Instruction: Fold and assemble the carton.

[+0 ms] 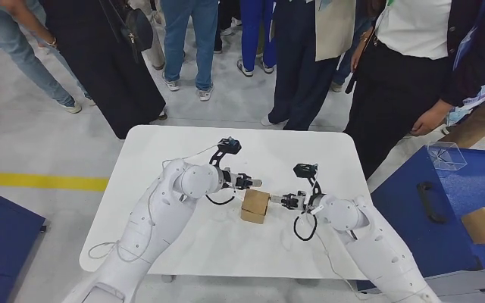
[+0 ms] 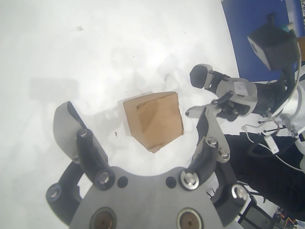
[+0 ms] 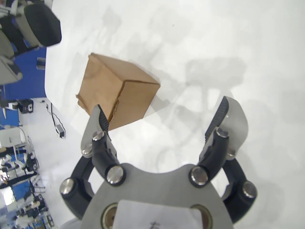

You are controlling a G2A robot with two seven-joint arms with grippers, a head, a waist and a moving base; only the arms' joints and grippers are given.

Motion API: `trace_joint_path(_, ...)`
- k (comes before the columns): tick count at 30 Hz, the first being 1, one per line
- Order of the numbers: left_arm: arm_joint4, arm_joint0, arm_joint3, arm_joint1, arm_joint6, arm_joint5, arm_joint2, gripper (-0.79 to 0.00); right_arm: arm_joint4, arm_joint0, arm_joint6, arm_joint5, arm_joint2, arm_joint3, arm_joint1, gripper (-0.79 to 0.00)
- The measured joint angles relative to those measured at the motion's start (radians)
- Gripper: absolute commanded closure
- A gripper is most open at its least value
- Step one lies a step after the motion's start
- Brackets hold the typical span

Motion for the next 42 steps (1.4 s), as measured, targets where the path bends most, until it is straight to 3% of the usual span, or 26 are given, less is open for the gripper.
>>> trace_joint_path(5,0.264,0.162,-0.247,0.02,0.219,0.14,0.036,-0.785,0.1,-0.037,-0.056,0.007,0.088,0.013,0.006,-0.785)
trace_joint_path(9,0.566,0.361,-0.446,0.037,0.42,0.274,0.112,-0.785,0.127,-0.057,-0.056,0.002,0.11,0.024,0.008,-0.785)
trace_joint_path(12,0.74,0.465,-0.502,0.047,0.53,0.316,0.151,-0.785,0.121,-0.062,-0.058,0.0,0.098,0.032,0.005,-0.785)
trace_joint_path(15,0.867,0.525,-0.493,0.056,0.61,0.315,0.166,-0.785,0.118,-0.06,-0.053,0.0,0.086,0.034,0.002,-0.785)
trace_joint_path(20,0.991,0.527,-0.388,0.056,0.672,0.283,0.18,-0.785,0.118,-0.06,-0.053,0.0,0.087,0.034,0.002,-0.785)
trace_joint_path(25,0.956,0.502,-0.307,0.039,0.737,0.261,0.187,-0.785,0.118,-0.06,-0.053,0.0,0.087,0.034,0.002,-0.785)
trace_joint_path(32,0.836,0.465,-0.248,0.01,0.674,0.248,0.179,-0.785,0.118,-0.06,-0.053,0.0,0.087,0.034,0.002,-0.785)
trace_joint_path(42,0.842,0.454,-0.218,-0.007,0.639,0.233,0.176,-0.785,0.118,-0.06,-0.053,0.0,0.087,0.034,0.002,-0.785)
